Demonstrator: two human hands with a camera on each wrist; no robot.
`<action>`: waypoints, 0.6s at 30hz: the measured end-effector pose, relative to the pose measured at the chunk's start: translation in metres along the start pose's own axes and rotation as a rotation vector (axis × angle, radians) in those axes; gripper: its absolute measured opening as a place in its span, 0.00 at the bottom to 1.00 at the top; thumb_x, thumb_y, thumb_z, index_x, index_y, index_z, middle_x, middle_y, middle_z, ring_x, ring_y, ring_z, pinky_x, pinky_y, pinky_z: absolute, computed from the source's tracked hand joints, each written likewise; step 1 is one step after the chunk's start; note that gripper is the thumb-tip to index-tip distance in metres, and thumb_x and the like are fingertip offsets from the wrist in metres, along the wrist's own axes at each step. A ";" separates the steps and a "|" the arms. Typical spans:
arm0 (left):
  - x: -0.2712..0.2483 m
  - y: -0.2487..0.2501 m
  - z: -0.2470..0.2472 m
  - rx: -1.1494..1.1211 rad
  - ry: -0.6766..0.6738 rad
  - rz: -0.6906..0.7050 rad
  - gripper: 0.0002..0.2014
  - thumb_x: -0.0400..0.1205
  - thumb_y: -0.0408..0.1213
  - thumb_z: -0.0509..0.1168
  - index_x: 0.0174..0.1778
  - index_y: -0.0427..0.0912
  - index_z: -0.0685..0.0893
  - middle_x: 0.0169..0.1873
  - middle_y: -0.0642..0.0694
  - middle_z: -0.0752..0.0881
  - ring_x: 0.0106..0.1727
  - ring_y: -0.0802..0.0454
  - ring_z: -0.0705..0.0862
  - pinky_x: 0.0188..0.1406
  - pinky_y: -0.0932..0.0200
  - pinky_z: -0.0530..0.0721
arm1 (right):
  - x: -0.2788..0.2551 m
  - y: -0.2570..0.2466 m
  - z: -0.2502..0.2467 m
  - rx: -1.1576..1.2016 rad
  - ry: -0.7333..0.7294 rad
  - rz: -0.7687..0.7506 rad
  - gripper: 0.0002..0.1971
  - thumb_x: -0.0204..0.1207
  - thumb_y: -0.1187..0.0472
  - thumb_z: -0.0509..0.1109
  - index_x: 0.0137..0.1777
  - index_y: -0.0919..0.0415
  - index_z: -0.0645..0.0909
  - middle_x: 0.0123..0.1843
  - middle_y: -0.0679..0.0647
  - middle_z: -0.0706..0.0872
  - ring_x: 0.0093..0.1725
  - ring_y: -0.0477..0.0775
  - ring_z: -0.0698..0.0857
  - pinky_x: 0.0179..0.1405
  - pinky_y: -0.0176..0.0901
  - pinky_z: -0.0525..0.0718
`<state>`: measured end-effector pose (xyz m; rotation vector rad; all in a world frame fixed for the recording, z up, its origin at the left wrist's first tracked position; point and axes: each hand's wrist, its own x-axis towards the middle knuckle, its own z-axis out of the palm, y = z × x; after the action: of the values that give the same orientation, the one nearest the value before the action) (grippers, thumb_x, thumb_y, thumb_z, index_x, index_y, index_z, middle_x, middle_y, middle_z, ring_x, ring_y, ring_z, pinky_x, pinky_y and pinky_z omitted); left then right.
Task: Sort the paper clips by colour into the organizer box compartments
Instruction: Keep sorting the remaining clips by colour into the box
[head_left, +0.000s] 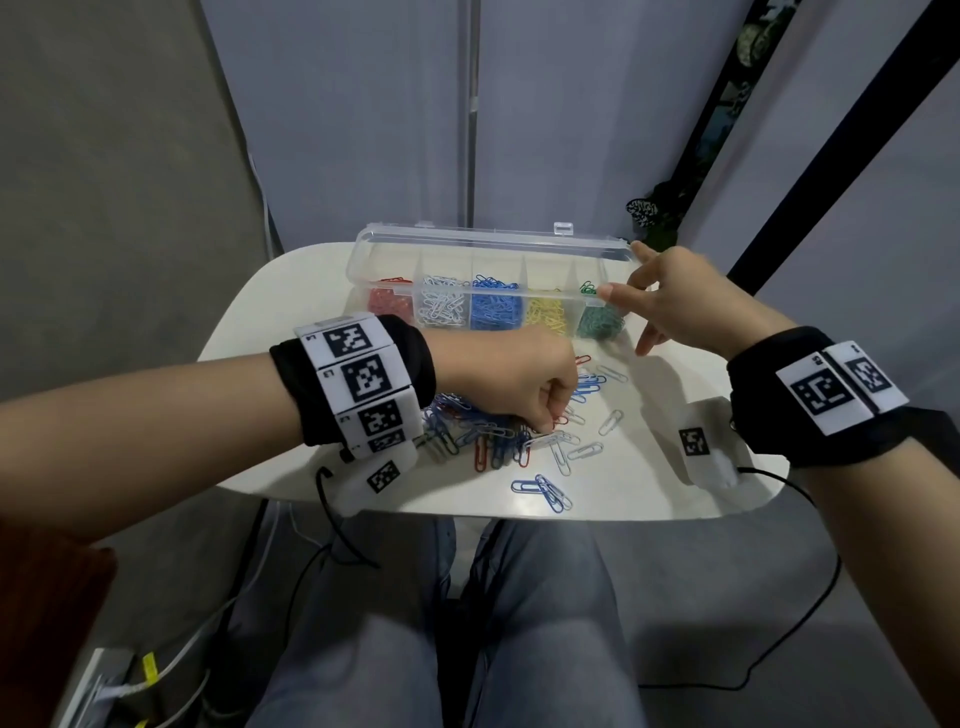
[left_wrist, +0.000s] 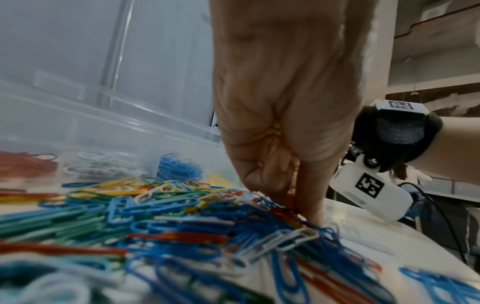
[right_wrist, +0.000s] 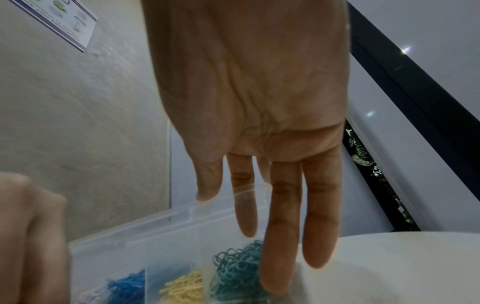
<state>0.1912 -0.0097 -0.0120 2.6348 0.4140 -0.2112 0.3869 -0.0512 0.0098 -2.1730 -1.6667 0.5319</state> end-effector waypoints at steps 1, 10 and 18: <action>-0.001 -0.001 -0.001 -0.023 0.014 -0.003 0.05 0.74 0.35 0.77 0.41 0.39 0.88 0.26 0.61 0.78 0.26 0.70 0.76 0.29 0.78 0.71 | 0.000 0.000 0.000 0.004 0.001 -0.001 0.25 0.79 0.42 0.66 0.38 0.67 0.85 0.64 0.70 0.84 0.73 0.51 0.78 0.70 0.63 0.75; -0.013 -0.021 -0.023 -0.621 0.146 -0.222 0.04 0.76 0.29 0.75 0.40 0.36 0.85 0.24 0.45 0.82 0.22 0.60 0.76 0.20 0.68 0.74 | 0.001 0.002 0.001 0.015 0.007 -0.004 0.25 0.79 0.43 0.67 0.39 0.68 0.86 0.58 0.67 0.88 0.75 0.44 0.74 0.67 0.63 0.78; -0.017 -0.029 -0.028 -0.783 0.169 -0.266 0.02 0.77 0.27 0.72 0.40 0.34 0.85 0.20 0.50 0.78 0.20 0.61 0.72 0.19 0.70 0.70 | 0.002 0.001 0.001 -0.037 0.012 -0.029 0.28 0.79 0.43 0.67 0.45 0.75 0.85 0.83 0.59 0.64 0.55 0.54 0.90 0.65 0.60 0.80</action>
<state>0.1681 0.0233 0.0039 1.8281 0.7313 0.0849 0.3875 -0.0496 0.0084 -2.1700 -1.7115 0.4831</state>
